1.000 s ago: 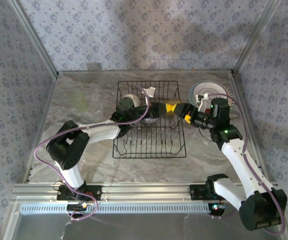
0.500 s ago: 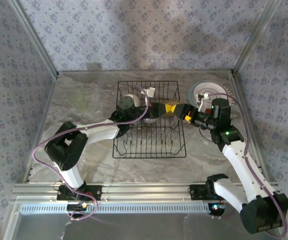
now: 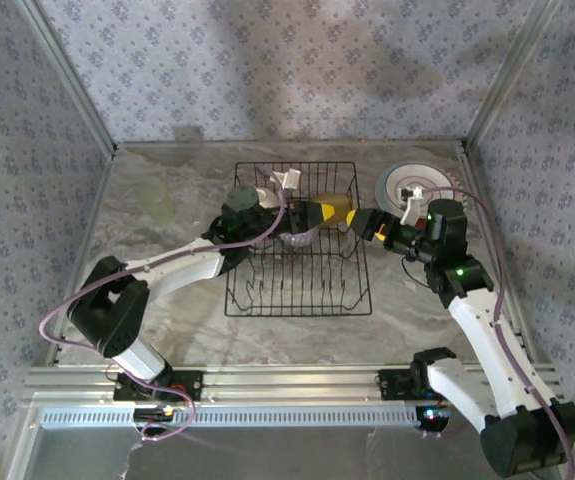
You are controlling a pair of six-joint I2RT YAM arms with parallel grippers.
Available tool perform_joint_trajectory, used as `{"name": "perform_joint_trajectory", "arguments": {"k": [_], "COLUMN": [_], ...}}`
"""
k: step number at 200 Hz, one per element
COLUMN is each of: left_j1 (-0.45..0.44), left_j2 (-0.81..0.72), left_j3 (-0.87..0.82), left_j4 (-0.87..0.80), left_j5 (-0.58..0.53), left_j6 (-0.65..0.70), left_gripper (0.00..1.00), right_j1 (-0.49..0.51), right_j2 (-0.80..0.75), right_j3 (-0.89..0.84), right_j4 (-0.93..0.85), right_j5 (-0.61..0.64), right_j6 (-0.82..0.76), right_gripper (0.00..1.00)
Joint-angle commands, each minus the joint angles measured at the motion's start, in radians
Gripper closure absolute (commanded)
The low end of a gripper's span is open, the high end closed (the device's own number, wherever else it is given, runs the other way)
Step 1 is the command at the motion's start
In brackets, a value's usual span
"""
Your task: Unload the mixed dishes from the dish rack
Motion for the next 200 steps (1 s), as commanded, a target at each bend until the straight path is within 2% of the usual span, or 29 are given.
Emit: {"name": "perform_joint_trajectory", "arguments": {"k": [1,15,35,71,110,135,147,167,200], "left_j1": [0.021,0.035,0.048,0.061,0.153,0.274,0.323,0.411,0.586], "left_j2": [-0.087,-0.124,-0.197,-0.288,-0.322,-0.34,-0.34,-0.345,-0.312], "left_j3": [-0.005,0.012,0.072,0.281,0.409,0.415,0.412,0.364,0.256], "left_j4": [-0.093,-0.183,-0.435,-1.05,-1.462,-1.62,-1.689,-1.735,-1.72], "left_j5": [-0.038,-0.063,-0.144,-0.473,-0.724,-0.739,-0.78,-0.814,-0.69], "left_j6": [0.078,0.111,0.206,0.391,0.459,0.463,0.47,0.479,0.486], "left_gripper": [1.0,1.0,1.0,1.0,1.0,1.0,1.0,1.0,1.0], "right_j1": [0.006,0.009,0.018,0.081,0.194,0.282,0.323,0.387,0.433], "right_j2": [-0.016,-0.019,-0.026,-0.04,-0.027,-0.013,-0.006,0.015,0.024], "right_j3": [0.043,0.044,0.046,0.049,0.062,0.075,0.079,0.076,0.053], "right_j4": [-0.025,-0.028,-0.041,-0.098,-0.136,-0.153,-0.153,-0.144,-0.118], "right_j5": [0.032,0.043,0.062,0.181,0.331,0.419,0.45,0.491,0.505], "right_j6": [-0.024,-0.062,-0.077,-0.135,-0.201,-0.262,-0.285,-0.312,-0.323], "right_gripper": [0.0,0.0,0.0,0.0,0.0,0.0,0.0,0.0,0.0]}}
